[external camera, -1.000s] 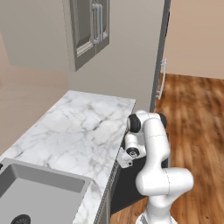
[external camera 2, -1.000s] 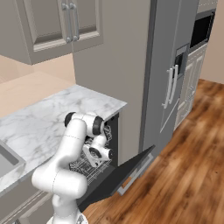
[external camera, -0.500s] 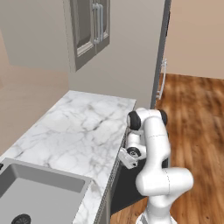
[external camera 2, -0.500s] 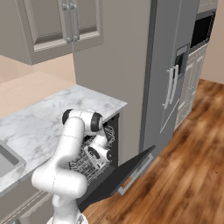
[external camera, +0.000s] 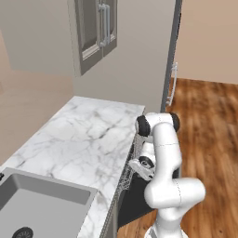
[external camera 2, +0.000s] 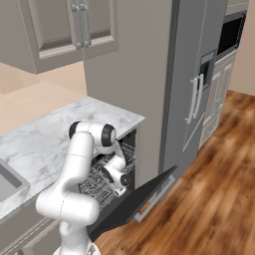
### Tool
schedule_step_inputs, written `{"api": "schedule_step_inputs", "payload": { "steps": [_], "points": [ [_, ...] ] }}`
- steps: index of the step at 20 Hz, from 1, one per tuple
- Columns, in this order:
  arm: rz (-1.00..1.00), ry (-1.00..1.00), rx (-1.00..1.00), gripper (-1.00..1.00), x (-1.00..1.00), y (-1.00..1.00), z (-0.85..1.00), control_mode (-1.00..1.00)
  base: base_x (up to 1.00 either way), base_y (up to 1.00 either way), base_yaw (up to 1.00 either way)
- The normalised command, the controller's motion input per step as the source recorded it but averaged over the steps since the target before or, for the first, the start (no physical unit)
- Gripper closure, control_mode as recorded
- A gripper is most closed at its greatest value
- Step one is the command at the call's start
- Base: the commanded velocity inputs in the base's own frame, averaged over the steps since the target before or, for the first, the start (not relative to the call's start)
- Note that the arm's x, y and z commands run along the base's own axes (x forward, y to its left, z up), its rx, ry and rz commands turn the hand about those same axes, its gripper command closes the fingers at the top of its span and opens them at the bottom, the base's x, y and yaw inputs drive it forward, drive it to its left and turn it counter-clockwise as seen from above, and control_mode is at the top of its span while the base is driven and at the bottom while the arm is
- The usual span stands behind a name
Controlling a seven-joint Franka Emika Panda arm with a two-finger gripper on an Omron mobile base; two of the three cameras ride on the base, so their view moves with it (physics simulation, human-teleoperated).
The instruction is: Open the dishwasher door and pull out the top rack.
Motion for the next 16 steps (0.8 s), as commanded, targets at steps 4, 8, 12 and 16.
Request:
{"api": "schedule_step_inputs", "payload": {
  "steps": [4, 8, 12, 16],
  "points": [
    [-0.14, 0.00, -0.14, -1.00, -0.34, -0.89, -0.28, -1.00, 0.00, 0.00, 0.00],
    [-0.16, 0.00, -0.14, -1.00, -0.33, -0.86, -0.25, -1.00, 0.00, 0.00, 0.00],
    [-0.16, 0.01, -0.14, -1.00, -0.30, -0.81, -0.25, -1.00, 0.00, 0.00, 0.00],
    [-0.17, 0.04, -0.14, -1.00, -0.29, -0.79, -0.24, -1.00, 0.00, 0.00, 0.00]
  ]
}}
